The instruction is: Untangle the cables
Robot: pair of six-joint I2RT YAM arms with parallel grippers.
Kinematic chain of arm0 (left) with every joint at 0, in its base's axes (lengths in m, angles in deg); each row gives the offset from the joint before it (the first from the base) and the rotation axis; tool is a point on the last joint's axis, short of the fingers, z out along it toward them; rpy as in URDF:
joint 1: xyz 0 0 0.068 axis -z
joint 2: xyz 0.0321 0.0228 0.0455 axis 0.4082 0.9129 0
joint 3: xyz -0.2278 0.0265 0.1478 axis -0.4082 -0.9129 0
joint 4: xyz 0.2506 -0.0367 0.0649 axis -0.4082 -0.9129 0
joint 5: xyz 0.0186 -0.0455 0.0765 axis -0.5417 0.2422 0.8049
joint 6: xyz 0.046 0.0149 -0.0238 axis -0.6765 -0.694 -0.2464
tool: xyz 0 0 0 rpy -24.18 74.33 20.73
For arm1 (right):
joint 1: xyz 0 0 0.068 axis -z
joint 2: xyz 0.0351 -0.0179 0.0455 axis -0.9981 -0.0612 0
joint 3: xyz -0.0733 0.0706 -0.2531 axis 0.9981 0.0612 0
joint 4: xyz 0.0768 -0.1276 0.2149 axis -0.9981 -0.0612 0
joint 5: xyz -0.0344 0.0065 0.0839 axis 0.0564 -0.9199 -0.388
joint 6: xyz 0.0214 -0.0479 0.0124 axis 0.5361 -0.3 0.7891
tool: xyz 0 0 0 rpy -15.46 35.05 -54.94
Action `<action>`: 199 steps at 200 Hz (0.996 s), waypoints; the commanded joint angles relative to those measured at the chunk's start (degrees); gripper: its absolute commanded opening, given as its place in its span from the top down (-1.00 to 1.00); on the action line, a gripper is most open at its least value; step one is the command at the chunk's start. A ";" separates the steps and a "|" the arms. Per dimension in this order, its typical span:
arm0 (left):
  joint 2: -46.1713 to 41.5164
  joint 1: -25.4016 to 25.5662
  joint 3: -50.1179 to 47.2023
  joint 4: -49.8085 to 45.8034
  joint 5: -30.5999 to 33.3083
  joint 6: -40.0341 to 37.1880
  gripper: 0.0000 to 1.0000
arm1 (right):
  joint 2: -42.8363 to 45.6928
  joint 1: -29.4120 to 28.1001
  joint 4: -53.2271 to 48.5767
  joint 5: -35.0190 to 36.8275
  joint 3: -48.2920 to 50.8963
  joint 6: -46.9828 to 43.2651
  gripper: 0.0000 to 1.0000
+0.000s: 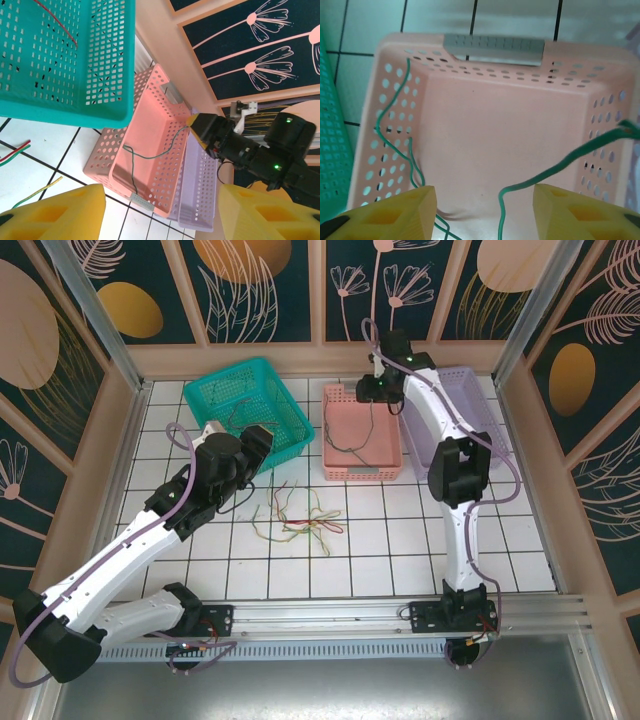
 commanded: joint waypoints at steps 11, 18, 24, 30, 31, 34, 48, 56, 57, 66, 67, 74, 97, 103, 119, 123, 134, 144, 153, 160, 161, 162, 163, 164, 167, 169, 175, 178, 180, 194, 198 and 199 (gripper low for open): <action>0.06 -0.10 0.28 -0.71 -0.77 -1.35 -0.23 | 2.00 0.67 -4.87 3.08 -1.83 1.72 -0.09; 0.00 -0.08 0.22 -0.63 -0.74 -1.36 -0.23 | 2.49 0.69 -4.61 3.96 -1.24 1.96 -0.09; -0.07 -0.13 0.29 -0.63 -0.78 -1.34 -0.23 | 2.95 0.61 -4.30 4.85 -0.69 2.24 -0.10; -0.09 -0.03 0.22 -0.63 -0.79 -1.35 -0.23 | 3.45 0.61 -3.93 5.76 -0.23 2.51 -0.11; -0.09 -0.03 0.21 -0.63 -0.79 -1.34 -0.23 | 3.55 0.65 -3.85 5.86 -0.19 2.57 -0.11; -0.16 -0.10 0.20 -0.63 -0.80 -1.34 -0.23 | 3.76 0.75 -3.66 6.21 0.03 2.74 -0.11; -0.33 -0.05 0.03 -0.63 -0.90 -1.19 -0.23 | 4.77 0.80 -2.89 7.66 0.22 3.37 -0.11; -0.44 -0.10 -0.04 -0.70 -0.96 -1.15 -0.22 | 5.58 0.81 -2.19 8.58 0.43 3.63 -0.11; -0.48 -0.06 -0.05 -0.71 -0.96 -1.16 -0.23 | 5.71 0.79 -2.06 8.64 0.50 3.74 -0.11; -0.66 -0.09 -0.26 -0.85 -1.02 -1.10 -0.22 | 6.93 0.83 -1.06 10.12 1.24 4.51 -0.11; -0.68 -0.10 -0.25 -0.87 -0.95 -1.08 -0.22 | 7.09 0.89 -0.88 10.33 1.38 4.58 -0.11; -0.86 -0.03 -0.24 -0.98 -0.90 -0.99 -0.22 | 8.13 0.91 -0.30 11.66 2.39 5.61 -0.11; -1.56 -0.11 -0.25 -0.98 -0.70 -0.61 -0.21 | 13.14 1.76 1.63 15.42 10.41 12.51 -0.10; -1.71 -0.07 -1.70 -0.98 -0.62 -0.52 -0.21 | 15.23 2.26 3.21 15.23 13.95 15.03 -0.10; -2.10 -0.11 -2.32 -0.89 -0.64 -0.11 -0.21 | 20.38 3.86 7.91 13.81 23.72 20.94 -0.06; -2.11 -0.10 -2.41 -0.83 -0.62 -0.04 -0.21 | 21.16 4.33 9.28 13.13 25.83 22.04 -0.05; -2.19 -0.08 -2.83 -0.50 -0.79 0.15 -0.21 | 22.21 5.61 11.77 11.87 29.25 24.34 -0.05; -2.16 -0.11 -3.14 -0.20 -1.11 0.16 -0.20 | 21.63 7.11 12.98 10.15 30.46 26.07 -0.03; -1.98 -0.04 -3.16 -0.06 -1.31 0.09 -0.20 | 20.90 8.52 14.54 9.23 31.38 27.07 -0.01; -1.85 -0.11 -3.15 0.03 -1.48 -0.01 -0.20 | 20.31 9.33 16.50 7.42 32.06 27.47 0.02; -1.81 -0.07 -3.14 0.09 -1.44 -0.01 -0.20 | 20.29 9.50 16.73 7.22 32.17 27.53 0.03; -1.78 -0.09 -3.19 0.13 -1.47 -0.01 -0.20 | 20.19 9.62 17.03 7.12 32.23 27.60 0.03; -1.77 -0.10 -3.16 0.14 -1.52 -0.01 -0.20 | 20.09 9.73 17.22 7.07 32.26 27.64 0.03; -1.77 -0.06 -3.20 0.15 -1.55 -0.02 -0.20 | 20.00 9.78 17.40 6.87 32.31 27.66 0.04; -1.68 -0.05 -3.21 0.23 -1.59 -0.02 -0.20 | 19.57 10.09 18.00 6.59 32.30 27.75 0.05; -1.68 -0.03 -3.16 0.24 -1.60 -0.06 -0.20 | 19.27 10.27 18.32 6.39 32.27 27.83 0.05; -1.60 -0.07 -3.14 0.33 -1.66 -0.17 -0.21 | 18.42 10.73 19.37 5.35 31.91 27.85 0.06; -1.59 -0.11 -3.14 0.38 -1.71 -0.25 -0.20 | 17.82 10.90 19.72 4.98 31.67 27.81 0.08; -1.54 -0.09 -3.14 0.35 -1.74 -0.27 -0.20 | 17.54 11.04 19.79 4.71 31.43 27.84 0.09; -1.58 -0.08 -3.14 0.25 -1.75 -0.53 -0.20 | 15.15 11.37 20.21 4.44 29.37 27.70 0.19; -1.66 -0.11 -3.14 0.17 -1.70 -0.59 -0.20 | 14.62 11.41 20.23 4.43 28.81 27.61 0.22; -1.67 -0.11 -3.23 0.17 -1.68 -0.61 -0.20 | 14.37 11.37 20.23 4.41 28.66 27.60 0.22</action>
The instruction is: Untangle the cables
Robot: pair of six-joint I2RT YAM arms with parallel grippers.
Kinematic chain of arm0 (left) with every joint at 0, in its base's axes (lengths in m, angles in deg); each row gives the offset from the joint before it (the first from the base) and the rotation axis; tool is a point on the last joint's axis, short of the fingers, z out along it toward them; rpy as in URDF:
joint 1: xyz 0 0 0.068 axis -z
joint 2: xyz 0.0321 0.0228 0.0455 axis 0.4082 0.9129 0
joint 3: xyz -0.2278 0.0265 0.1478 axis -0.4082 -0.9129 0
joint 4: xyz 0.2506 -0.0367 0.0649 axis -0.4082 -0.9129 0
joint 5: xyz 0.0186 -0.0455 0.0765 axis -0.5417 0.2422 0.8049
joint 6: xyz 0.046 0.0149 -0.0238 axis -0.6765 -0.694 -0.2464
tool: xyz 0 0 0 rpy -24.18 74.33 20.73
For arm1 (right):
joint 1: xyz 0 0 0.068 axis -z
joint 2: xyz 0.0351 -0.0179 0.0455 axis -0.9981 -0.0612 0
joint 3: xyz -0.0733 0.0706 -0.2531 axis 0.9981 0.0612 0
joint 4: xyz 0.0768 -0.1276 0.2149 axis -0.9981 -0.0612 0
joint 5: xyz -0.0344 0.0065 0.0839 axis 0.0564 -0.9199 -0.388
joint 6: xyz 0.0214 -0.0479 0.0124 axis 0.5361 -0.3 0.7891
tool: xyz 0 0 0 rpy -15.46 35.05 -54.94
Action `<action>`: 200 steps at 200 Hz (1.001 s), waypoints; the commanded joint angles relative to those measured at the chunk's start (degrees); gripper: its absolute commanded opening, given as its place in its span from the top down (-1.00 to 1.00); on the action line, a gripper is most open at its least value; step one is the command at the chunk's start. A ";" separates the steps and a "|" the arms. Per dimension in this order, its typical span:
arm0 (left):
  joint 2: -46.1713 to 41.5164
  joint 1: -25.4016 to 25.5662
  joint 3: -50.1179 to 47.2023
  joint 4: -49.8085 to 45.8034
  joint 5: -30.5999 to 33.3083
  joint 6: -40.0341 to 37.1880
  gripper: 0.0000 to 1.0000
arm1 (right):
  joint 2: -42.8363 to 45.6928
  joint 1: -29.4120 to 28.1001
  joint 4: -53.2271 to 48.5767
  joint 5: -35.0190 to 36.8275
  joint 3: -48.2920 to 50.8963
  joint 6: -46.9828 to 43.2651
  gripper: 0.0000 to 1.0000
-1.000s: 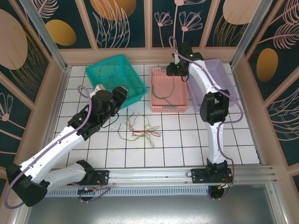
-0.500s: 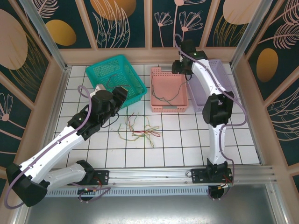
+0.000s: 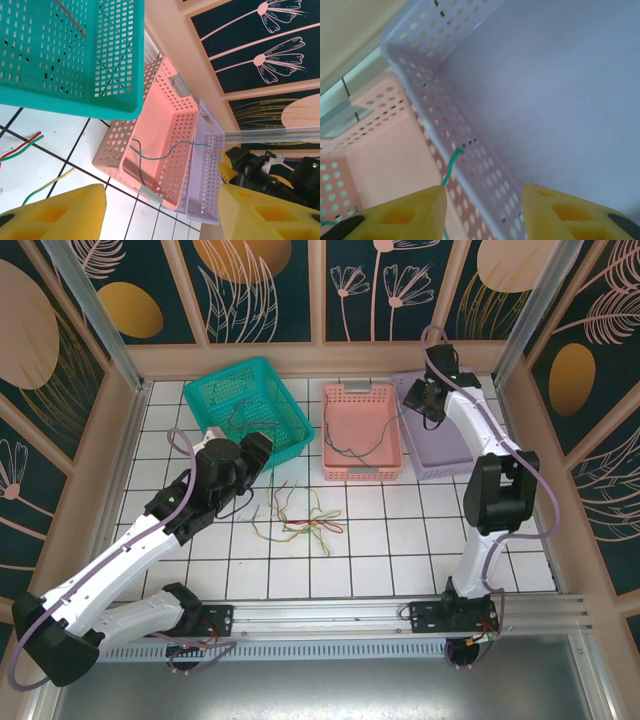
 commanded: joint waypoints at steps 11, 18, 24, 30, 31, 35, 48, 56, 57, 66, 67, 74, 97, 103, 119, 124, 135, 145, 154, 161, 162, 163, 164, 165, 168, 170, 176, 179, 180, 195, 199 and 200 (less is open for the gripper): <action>-0.38 -0.11 -0.56 -0.14 -0.36 -0.67 -0.20 | -5.36 0.09 4.46 -3.71 -3.84 2.24 0.28; -0.55 -0.06 -0.71 -0.30 -0.19 -0.67 -0.20 | -6.14 0.08 4.49 -4.22 -4.55 2.55 0.29; -0.66 -0.13 -0.65 -0.47 -0.08 -0.72 -0.20 | -6.47 0.01 4.48 -4.61 -4.81 2.88 0.31; -0.75 -0.10 -0.67 -0.63 0.03 -0.66 -0.20 | -6.76 -0.01 4.69 -5.03 -4.91 3.25 0.31; -0.76 -0.06 -0.70 -0.61 0.11 -0.67 -0.20 | -6.80 0.00 4.75 -5.10 -4.93 3.28 0.31; -0.84 -0.05 -0.72 -0.67 0.27 -0.66 -0.21 | -6.90 -0.13 4.97 -5.30 -4.74 3.58 0.32; -0.93 -0.10 -0.80 -0.85 0.53 -0.59 -0.20 | -7.03 -0.22 6.03 -5.76 -4.00 4.26 0.33; -0.94 -0.03 -0.77 -0.80 0.56 -0.54 -0.20 | -7.23 -0.31 6.52 -6.17 -3.65 4.62 0.36; -0.94 -0.07 -0.80 -0.78 0.60 -0.56 -0.20 | -7.30 -0.24 6.63 -6.20 -3.60 4.62 0.36; -0.80 -0.06 -0.73 -0.83 0.55 -0.66 -0.20 | -7.72 -0.26 6.98 -6.41 -3.63 4.96 0.41; -0.78 -0.09 -0.74 -0.79 0.55 -0.62 -0.20 | -7.76 -0.26 6.95 -6.41 -3.63 4.97 0.41; -0.72 -0.07 -0.48 -0.81 0.71 -0.67 -0.20 | -8.08 -0.25 7.06 -6.34 -3.90 5.11 0.43; -0.21 -0.10 -0.13 -0.67 0.62 -1.07 -0.21 | -8.18 -0.26 8.00 -6.32 -4.43 5.15 0.42; -0.14 -0.11 -0.06 -0.67 0.62 -1.12 -0.20 | -8.05 -0.38 8.36 -6.33 -4.47 5.11 0.40; 0.03 -0.06 -0.09 -0.51 0.62 -1.12 -0.20 | -8.16 -0.36 8.48 -6.69 -4.83 5.22 0.34; 0.03 -0.06 -0.08 -0.50 0.61 -1.21 -0.20 | -8.35 -0.35 8.52 -6.97 -4.97 5.16 0.33; 0.20 -0.10 -0.11 -0.41 0.54 -1.20 -0.20 | -8.86 -0.35 8.34 -7.56 -5.45 5.40 0.33; 0.28 -0.09 -0.05 -0.37 0.46 -1.25 -0.20 | -9.18 -0.45 8.45 -8.25 -5.62 5.66 0.33; 0.30 -0.04 -0.10 -0.23 0.42 -1.37 -0.20 | -9.33 -0.60 8.50 -8.34 -5.62 5.92 0.33; 0.30 -0.05 -0.09 -0.23 0.46 -1.38 -0.20 | -9.31 -0.73 8.74 -8.39 -5.44 6.08 0.35; 0.30 -0.04 -0.11 -0.23 0.46 -1.38 -0.20 | -9.31 -0.72 8.75 -8.41 -5.41 6.10 0.35; 0.30 -0.03 -0.07 -0.23 0.46 -1.38 -0.20 | -9.31 -0.71 8.80 -8.42 -5.36 6.16 0.35; 0.30 -0.03 -0.10 -0.23 0.46 -1.42 -0.20 | -9.31 -0.70 8.83 -8.42 -5.33 6.18 0.35; 0.30 -0.03 -0.11 -0.23 0.41 -1.40 -0.20 | -9.31 -0.70 8.88 -8.47 -5.31 6.20 0.36; 0.30 -0.03 -0.10 -0.26 0.40 -1.38 -0.20 | -9.33 -0.71 8.93 -8.51 -5.24 6.32 0.37; 0.30 -0.09 -0.09 -0.28 0.42 -1.38 -0.20 | -9.40 -0.75 9.05 -8.52 -5.22 6.37 0.39; 0.25 -0.10 -0.12 -0.31 0.47 -1.45 -0.20 | -9.61 -0.74 9.03 -8.59 -5.17 6.62 0.42; 0.28 -0.06 -0.08 -0.32 0.39 -1.46 -0.20 | -9.74 -0.70 9.08 -8.60 -5.20 6.72 0.43; 0.29 -0.04 -0.10 -0.32 0.43 -1.46 -0.20 | -9.79 -0.70 9.01 -8.60 -5.25 6.78 0.43; 0.21 -0.14 -0.01 -0.40 0.48 -1.51 -0.19 | -10.72 -0.78 8.38 -8.22 -5.84 7.07 0.44; 0.13 -0.08 0.04 -0.41 0.49 -1.47 -0.19 | -10.85 -0.74 8.41 -7.98 -5.99 7.09 0.45; 0.12 -0.10 0.00 -0.41 0.48 -1.47 -0.19 | -10.87 -0.72 8.37 -7.94 -6.04 7.09 0.45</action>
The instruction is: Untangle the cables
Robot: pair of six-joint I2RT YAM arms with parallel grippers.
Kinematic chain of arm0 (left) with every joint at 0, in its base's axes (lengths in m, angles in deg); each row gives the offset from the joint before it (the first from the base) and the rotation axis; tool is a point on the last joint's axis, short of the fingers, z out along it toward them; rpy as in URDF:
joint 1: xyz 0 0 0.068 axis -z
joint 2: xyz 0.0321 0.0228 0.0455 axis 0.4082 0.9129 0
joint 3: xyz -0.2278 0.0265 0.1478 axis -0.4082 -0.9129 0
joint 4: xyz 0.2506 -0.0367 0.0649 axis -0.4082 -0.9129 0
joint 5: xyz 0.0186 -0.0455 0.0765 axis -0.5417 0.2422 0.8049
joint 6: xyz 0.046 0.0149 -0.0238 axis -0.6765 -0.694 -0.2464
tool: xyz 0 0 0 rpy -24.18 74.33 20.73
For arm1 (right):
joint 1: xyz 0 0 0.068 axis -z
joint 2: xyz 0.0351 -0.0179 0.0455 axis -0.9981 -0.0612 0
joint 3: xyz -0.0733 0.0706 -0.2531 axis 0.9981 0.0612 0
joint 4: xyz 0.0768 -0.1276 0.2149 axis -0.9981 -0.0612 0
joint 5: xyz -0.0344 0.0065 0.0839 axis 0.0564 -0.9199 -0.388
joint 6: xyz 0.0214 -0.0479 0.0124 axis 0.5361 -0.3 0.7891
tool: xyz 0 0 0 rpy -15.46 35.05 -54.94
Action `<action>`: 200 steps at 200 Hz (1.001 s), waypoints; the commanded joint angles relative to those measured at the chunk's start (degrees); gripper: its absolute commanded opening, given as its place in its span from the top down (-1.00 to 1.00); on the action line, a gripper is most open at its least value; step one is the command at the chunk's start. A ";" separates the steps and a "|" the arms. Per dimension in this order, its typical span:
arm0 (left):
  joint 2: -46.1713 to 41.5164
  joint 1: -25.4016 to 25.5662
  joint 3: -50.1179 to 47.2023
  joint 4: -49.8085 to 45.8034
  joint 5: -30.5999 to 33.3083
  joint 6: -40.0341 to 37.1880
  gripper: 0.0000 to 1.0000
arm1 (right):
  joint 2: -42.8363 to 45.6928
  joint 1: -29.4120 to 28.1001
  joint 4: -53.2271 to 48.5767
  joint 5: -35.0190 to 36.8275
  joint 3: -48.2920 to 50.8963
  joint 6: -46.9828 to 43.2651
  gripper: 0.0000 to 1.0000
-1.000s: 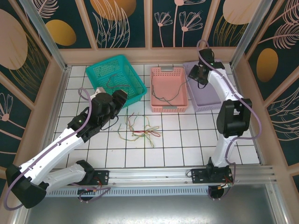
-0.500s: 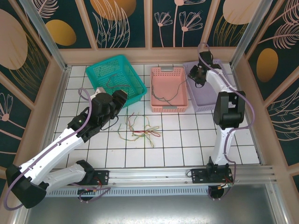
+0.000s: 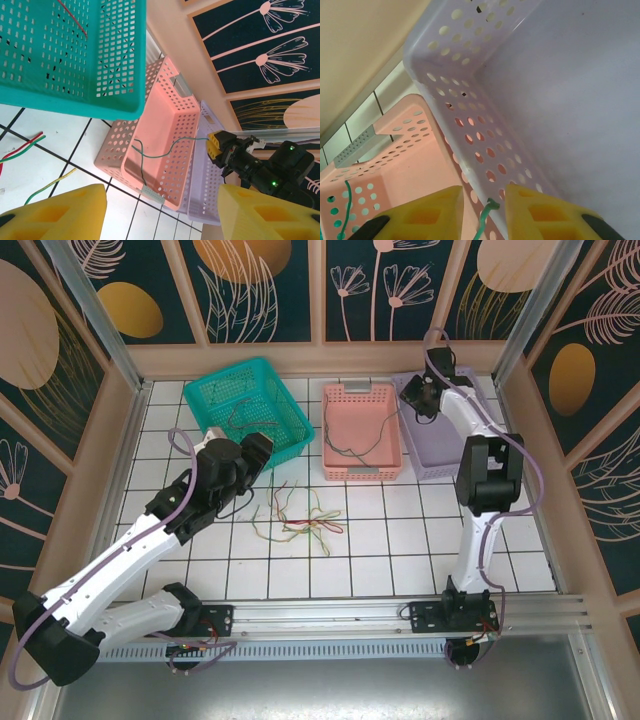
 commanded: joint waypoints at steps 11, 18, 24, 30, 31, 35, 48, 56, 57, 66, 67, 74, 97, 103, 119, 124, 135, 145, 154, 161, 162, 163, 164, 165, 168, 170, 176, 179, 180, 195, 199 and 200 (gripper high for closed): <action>-0.18 -0.12 0.16 -0.45 0.41 -1.50 -0.19 | -2.18 -0.29 1.01 -0.01 -2.04 1.26 0.55; -0.18 -0.09 0.07 -0.54 0.41 -1.51 -0.19 | -2.31 -0.28 1.51 0.12 -2.09 1.17 0.65; -0.18 -0.07 0.11 -0.60 0.41 -1.51 -0.19 | -2.53 -0.31 1.75 0.24 -2.46 0.98 0.72; -0.27 -0.11 0.08 -0.68 0.26 -1.51 -0.19 | -2.87 -0.29 1.68 0.32 -3.05 0.63 0.83; -0.27 -0.11 0.08 -0.70 0.25 -1.51 -0.19 | -2.93 -0.29 1.67 0.33 -3.14 0.59 0.85; -0.27 -0.04 0.02 -0.72 0.26 -1.47 -0.19 | -3.14 -0.44 1.59 0.34 -3.62 0.20 0.95; -0.43 -0.03 0.01 -0.89 0.32 -1.53 -0.18 | -3.58 -1.20 1.03 1.46 -5.29 -1.69 1.00; -0.45 -0.10 0.06 -1.00 0.39 -1.51 -0.18 | -3.70 -1.90 0.78 2.48 -6.23 -3.52 1.00; -0.45 -0.11 0.02 -1.04 0.40 -1.51 -0.18 | -3.74 -2.01 0.70 2.60 -6.40 -3.77 1.00; -0.54 -0.06 -0.01 -1.15 0.44 -1.47 -0.18 | -3.99 -3.08 0.14 3.87 -7.58 -5.76 1.00; -0.54 -0.09 0.03 -1.15 0.47 -1.49 -0.18 | -4.01 -3.22 0.11 4.04 -7.65 -5.99 1.00; -0.58 -0.07 0.01 -1.24 0.50 -1.51 -0.18 | -4.28 -4.04 -0.30 4.95 -8.36 -7.34 1.00; -0.45 -0.11 -0.02 -1.38 0.50 -1.55 -0.18 | -6.36 -6.34 -2.54 7.49 -11.80 -10.97 1.00; -0.45 -0.14 0.03 -1.42 0.46 -1.51 -0.18 | -7.27 -6.88 -3.55 8.07 -13.19 -11.94 1.00; -0.45 -0.10 0.09 -1.64 0.46 -1.51 -0.18 | -9.84 -8.28 -6.24 8.69 -17.39 -14.56 1.00; -0.45 -0.10 0.08 -1.68 0.50 -1.43 -0.18 | -10.67 -8.73 -7.02 9.22 -18.75 -15.29 1.00; -0.39 -0.11 0.12 -1.85 0.49 -1.42 -0.18 | -12.30 -9.60 -8.25 10.13 -21.20 -16.57 1.00; -0.54 -0.12 0.04 -1.86 0.50 -1.33 -0.18 | -13.44 -10.20 -9.13 10.19 -22.71 -17.24 1.00; -0.54 -0.07 0.00 -2.01 0.55 -1.26 -0.18 | -14.47 -10.51 -9.76 10.14 -23.62 -17.36 1.00; -0.59 -0.08 0.01 -2.04 0.63 -1.16 -0.18 | -15.21 -10.65 -10.39 10.10 -24.31 -17.26 1.00; -0.61 -0.09 0.00 -1.99 0.61 -1.16 -0.18 | -15.29 -10.70 -10.47 10.15 -24.41 -17.27 1.00; -0.62 -0.10 0.04 -2.01 0.60 -1.12 -0.18 | -15.38 -10.68 -10.55 10.17 -24.46 -17.28 1.00; -0.62 -0.11 0.06 -2.02 0.60 -1.14 -0.18 | -15.46 -10.66 -10.64 10.13 -24.52 -17.24 1.00; -0.62 -0.07 0.02 -2.07 0.59 -1.15 -0.18 | -15.59 -10.70 -10.73 10.16 -24.60 -17.22 1.00; -0.62 -0.11 0.06 -2.12 0.59 -1.16 -0.18 | -15.82 -10.78 -10.92 10.18 -24.67 -17.20 1.00; -0.62 -0.11 0.07 -2.12 0.68 -1.18 -0.18 | -15.99 -10.75 -10.97 10.14 -24.72 -17.18 1.00; -0.70 -0.11 0.03 -2.17 0.76 -1.16 -0.18 | -16.44 -10.89 -11.22 9.97 -24.75 -17.11 1.00; -0.71 -0.09 0.04 -2.21 0.74 -1.08 -0.18 | -16.65 -10.93 -11.29 9.97 -24.69 -17.10 1.00; -0.71 -0.10 0.06 -2.21 0.71 -1.08 -0.18 | -16.71 -10.92 -11.36 9.99 -24.68 -17.11 1.00; -0.88 -0.09 -0.03 -2.30 0.88 -0.92 -0.18 | -17.56 -11.09 -11.51 9.93 -24.25 -16.96 1.00; -0.95 -0.11 -0.06 -2.30 0.94 -0.90 -0.18 | -17.78 -11.11 -11.51 9.85 -24.16 -17.02 1.00; -0.96 -0.07 -0.04 -2.30 0.90 -0.90 -0.18 | -17.85 -11.10 -11.47 9.89 -24.15 -17.02 1.00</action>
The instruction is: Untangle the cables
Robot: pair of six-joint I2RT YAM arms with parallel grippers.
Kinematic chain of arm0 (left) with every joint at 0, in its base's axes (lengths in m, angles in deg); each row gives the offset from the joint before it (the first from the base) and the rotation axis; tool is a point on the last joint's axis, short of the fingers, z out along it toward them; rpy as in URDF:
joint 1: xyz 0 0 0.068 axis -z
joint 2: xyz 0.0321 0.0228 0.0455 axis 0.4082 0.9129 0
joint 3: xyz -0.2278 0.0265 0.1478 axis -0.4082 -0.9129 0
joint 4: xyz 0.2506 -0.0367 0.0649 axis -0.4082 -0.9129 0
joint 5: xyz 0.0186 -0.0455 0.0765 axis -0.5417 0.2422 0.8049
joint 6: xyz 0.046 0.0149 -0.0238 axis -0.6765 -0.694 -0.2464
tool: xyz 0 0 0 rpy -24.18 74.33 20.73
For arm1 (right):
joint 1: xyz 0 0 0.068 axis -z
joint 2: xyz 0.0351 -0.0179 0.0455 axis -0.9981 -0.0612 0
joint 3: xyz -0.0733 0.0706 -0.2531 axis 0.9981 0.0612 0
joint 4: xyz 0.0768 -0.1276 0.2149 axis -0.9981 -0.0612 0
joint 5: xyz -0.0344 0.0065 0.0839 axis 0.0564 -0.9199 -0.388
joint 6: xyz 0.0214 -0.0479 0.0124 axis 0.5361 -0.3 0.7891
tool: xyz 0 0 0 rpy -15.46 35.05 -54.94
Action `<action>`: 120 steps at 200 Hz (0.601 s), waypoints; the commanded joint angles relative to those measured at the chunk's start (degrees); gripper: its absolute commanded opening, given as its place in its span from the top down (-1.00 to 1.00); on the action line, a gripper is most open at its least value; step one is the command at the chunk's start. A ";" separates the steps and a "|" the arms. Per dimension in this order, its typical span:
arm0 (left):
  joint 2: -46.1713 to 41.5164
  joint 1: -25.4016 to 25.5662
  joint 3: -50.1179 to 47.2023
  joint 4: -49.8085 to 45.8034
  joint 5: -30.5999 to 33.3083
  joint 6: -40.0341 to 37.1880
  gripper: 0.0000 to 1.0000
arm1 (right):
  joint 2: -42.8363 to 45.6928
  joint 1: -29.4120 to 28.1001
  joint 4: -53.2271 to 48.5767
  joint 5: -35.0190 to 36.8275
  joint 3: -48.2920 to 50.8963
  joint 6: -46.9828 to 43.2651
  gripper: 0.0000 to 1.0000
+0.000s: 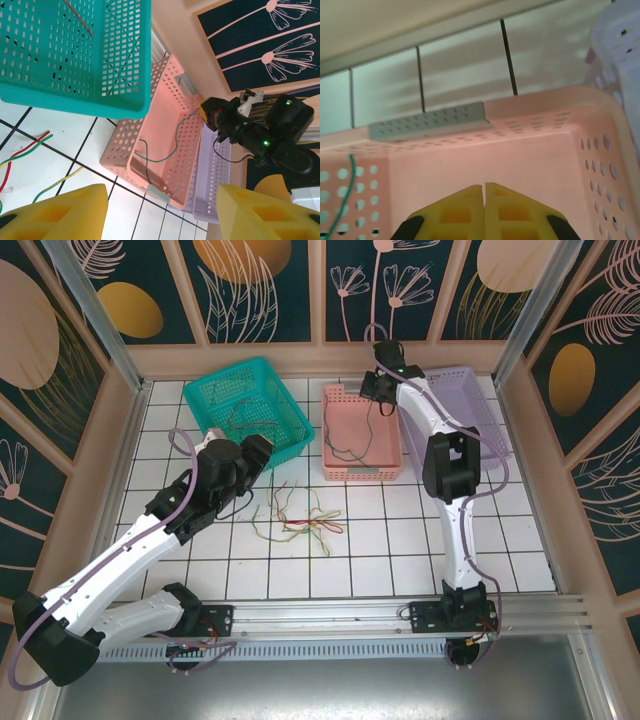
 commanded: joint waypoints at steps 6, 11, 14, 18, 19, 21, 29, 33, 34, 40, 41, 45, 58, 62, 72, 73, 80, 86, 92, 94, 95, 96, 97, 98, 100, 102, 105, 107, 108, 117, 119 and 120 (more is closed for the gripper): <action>-1.03 -0.11 -0.15 -1.34 1.02 -0.52 -0.18 | -2.30 -0.15 -3.18 1.07 -1.60 -1.26 1.00; -1.16 -0.14 -0.17 -1.41 1.09 -0.42 -0.18 | -2.63 -0.24 -3.33 0.82 -1.74 -1.22 1.00; -1.18 -0.12 -0.14 -1.42 1.17 -0.41 -0.18 | -2.87 -0.28 -3.48 0.68 -1.88 -1.26 1.00; -1.28 -0.11 -0.28 -1.51 1.24 -0.33 -0.18 | -3.22 -0.28 -3.71 0.56 -2.19 -1.20 1.00; -1.29 -0.11 -0.29 -1.51 1.26 -0.33 -0.18 | -3.31 -0.26 -3.77 0.50 -2.28 -1.23 1.00; -1.30 -0.05 -0.25 -1.56 1.27 -0.28 -0.18 | -3.44 -0.24 -3.92 0.49 -2.50 -1.26 1.00; -1.43 -0.13 -0.36 -1.65 1.35 -0.24 -0.18 | -4.17 -0.41 -4.53 0.50 -3.32 -1.35 1.00; -1.52 -0.04 -0.39 -1.69 1.37 -0.19 -0.18 | -4.45 -0.55 -4.85 0.53 -3.75 -1.42 1.00; -1.55 -0.12 -0.39 -1.69 1.41 -0.17 -0.18 | -4.50 -0.61 -4.91 0.54 -3.80 -1.43 1.00; -1.57 -0.04 -0.39 -1.69 1.40 -0.15 -0.18 | -4.83 -0.77 -5.25 0.46 -4.46 -1.58 1.00; -1.57 -0.07 -0.39 -1.73 1.38 -0.15 -0.18 | -4.86 -0.81 -5.33 0.46 -4.51 -1.64 0.99; -1.65 -0.11 -0.40 -1.77 1.44 -0.07 -0.18 | -4.96 -0.97 -5.55 0.79 -4.90 -1.77 0.90; -1.66 -0.05 -0.39 -1.84 1.52 -0.06 -0.18 | -4.90 -1.52 -5.84 1.81 -5.63 -2.16 0.65; -1.66 -0.09 -0.39 -1.86 1.53 -0.06 -0.18 | -4.82 -1.59 -5.95 2.28 -5.92 -2.23 0.59; -1.74 -0.14 -0.38 -1.86 1.62 -0.06 -0.18 | -4.50 -1.90 -6.35 3.49 -6.51 -2.56 0.45; -1.74 -0.08 -0.34 -1.87 1.62 -0.06 -0.18 | -4.48 -1.95 -6.32 3.64 -6.54 -2.57 0.44; -1.70 -0.11 -0.34 -1.87 1.61 -0.10 -0.18 | -4.08 -2.16 -6.48 4.35 -6.74 -2.74 0.36; -1.82 -0.06 -0.38 -1.89 1.62 -0.13 -0.18 | -3.78 -2.30 -6.66 5.12 -7.00 -2.76 0.30; -1.83 -0.09 -0.33 -1.88 1.60 -0.06 -0.18 | -3.39 -2.36 -6.89 5.76 -7.23 -2.76 0.25; -1.83 -0.08 -0.35 -1.89 1.62 -0.06 -0.18 | -3.22 -2.34 -6.96 5.93 -7.27 -2.65 0.23; -1.83 -0.10 -0.37 -1.88 1.62 -0.06 -0.18 | -3.17 -2.34 -7.02 6.09 -7.28 -2.62 0.22; -1.79 -0.06 -0.38 -1.87 1.58 -0.06 -0.18 | -3.11 -2.34 -7.05 6.17 -7.37 -2.65 0.21; -1.85 -0.09 -0.38 -1.91 1.56 -0.06 -0.18 | -3.08 -2.43 -7.11 6.30 -7.42 -2.62 0.20; -1.89 -0.10 -0.34 -1.89 1.55 -0.06 -0.18 | -3.02 -2.43 -7.14 6.41 -7.35 -2.60 0.19; -1.91 -0.07 -0.33 -1.94 1.60 -0.06 -0.18 | -2.86 -2.43 -7.27 6.64 -7.54 -2.61 0.18; -1.92 -0.10 -0.31 -1.95 1.61 -0.06 -0.18 | -2.67 -2.43 -7.39 6.84 -7.59 -2.61 0.16; -1.92 -0.10 -0.33 -1.95 1.62 -0.08 -0.18 | -2.49 -2.43 -7.62 7.27 -7.74 -2.55 0.13; -1.92 -0.04 -0.29 -1.95 1.62 -0.09 -0.18 | -2.36 -2.43 -7.74 7.52 -7.84 -2.53 0.11; -1.92 -0.08 -0.29 -1.95 1.62 -0.08 -0.18 | -2.26 -2.43 -7.89 7.68 -7.87 -2.51 0.10; -1.99 -0.09 -0.30 -1.95 1.62 -0.07 -0.18 | -1.68 -2.55 -8.54 8.85 -8.30 -2.67 0.01; -2.00 -0.06 -0.34 -1.98 1.62 -0.06 -0.18 | -1.54 -2.52 -8.63 9.08 -8.40 -2.67 -0.01; -2.01 -0.09 -0.36 -1.96 1.62 -0.06 -0.18 | -1.50 -2.52 -8.82 9.34 -8.41 -2.67 -0.02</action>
